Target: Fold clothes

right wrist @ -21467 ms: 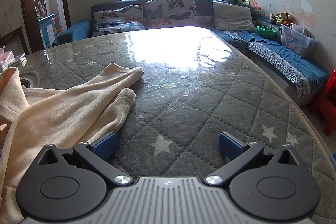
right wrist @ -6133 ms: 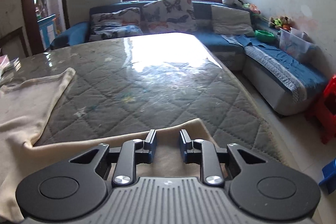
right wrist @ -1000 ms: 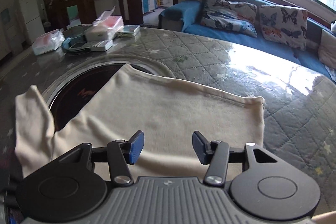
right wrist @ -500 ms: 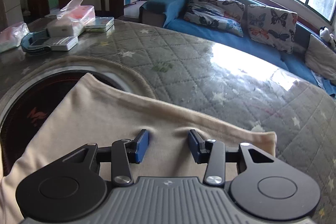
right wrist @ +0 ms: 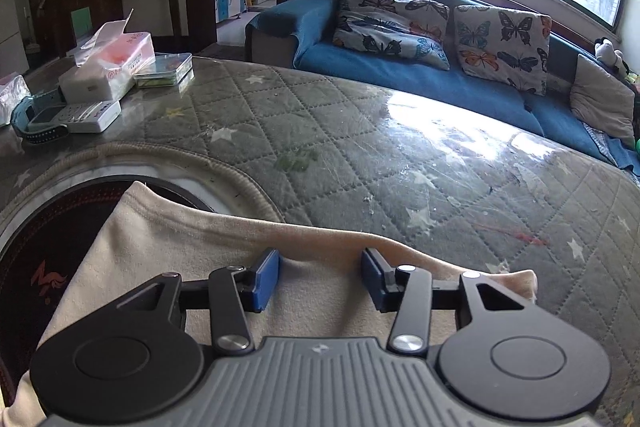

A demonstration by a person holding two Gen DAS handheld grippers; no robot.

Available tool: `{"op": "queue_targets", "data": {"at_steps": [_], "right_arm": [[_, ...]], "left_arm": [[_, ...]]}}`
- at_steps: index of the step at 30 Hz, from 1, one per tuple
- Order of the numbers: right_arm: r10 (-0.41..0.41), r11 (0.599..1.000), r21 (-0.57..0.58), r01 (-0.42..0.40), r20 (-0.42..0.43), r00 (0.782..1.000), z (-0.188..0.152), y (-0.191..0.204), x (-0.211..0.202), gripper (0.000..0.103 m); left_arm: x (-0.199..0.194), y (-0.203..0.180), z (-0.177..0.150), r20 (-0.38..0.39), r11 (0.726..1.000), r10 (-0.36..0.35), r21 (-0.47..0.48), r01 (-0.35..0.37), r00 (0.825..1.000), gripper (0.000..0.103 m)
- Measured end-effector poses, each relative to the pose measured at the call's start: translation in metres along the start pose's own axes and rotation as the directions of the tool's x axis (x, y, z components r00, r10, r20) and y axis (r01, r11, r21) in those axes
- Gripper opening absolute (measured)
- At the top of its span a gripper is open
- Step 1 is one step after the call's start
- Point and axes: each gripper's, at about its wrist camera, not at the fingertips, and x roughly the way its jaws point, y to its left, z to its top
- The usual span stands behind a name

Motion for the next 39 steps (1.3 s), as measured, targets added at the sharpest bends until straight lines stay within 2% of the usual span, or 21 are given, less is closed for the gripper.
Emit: {"op": "queue_targets", "data": {"at_steps": [11, 16, 18, 23, 30, 39], "right_arm": [[0.020, 0.999, -0.042, -0.020, -0.001, 1.000, 0.000, 0.000, -0.012, 0.045], [0.040, 0.996, -0.078, -0.038, 0.017, 0.999, -0.007, -0.004, -0.043, 0.045], [0.057, 0.994, -0.090, -0.056, 0.013, 0.998, -0.013, -0.005, -0.052, 0.046], [0.102, 0.990, -0.101, -0.101, 0.003, 0.995, -0.049, -0.009, -0.090, 0.046], [0.156, 0.984, -0.082, -0.155, -0.005, 0.988, -0.103, -0.016, -0.144, 0.046], [0.187, 0.961, -0.201, -0.190, -0.037, 0.982, -0.161, 0.006, -0.187, 0.047]], "left_arm": [[-0.003, 0.001, 0.003, 0.003, 1.000, 0.014, -0.018, -0.014, 1.000, 0.011], [-0.012, 0.012, 0.007, 0.011, 0.997, 0.058, -0.054, -0.057, 0.998, 0.012], [-0.018, 0.018, 0.009, 0.020, 0.994, 0.088, -0.071, -0.086, 0.996, 0.016], [-0.034, 0.037, 0.005, 0.019, 0.983, 0.139, -0.123, -0.135, 0.990, 0.017], [-0.050, 0.040, -0.011, -0.003, 0.975, 0.182, -0.127, -0.181, 0.983, 0.018], [-0.055, 0.021, -0.007, 0.026, 0.979, 0.191, -0.075, -0.188, 0.981, 0.018]]}}
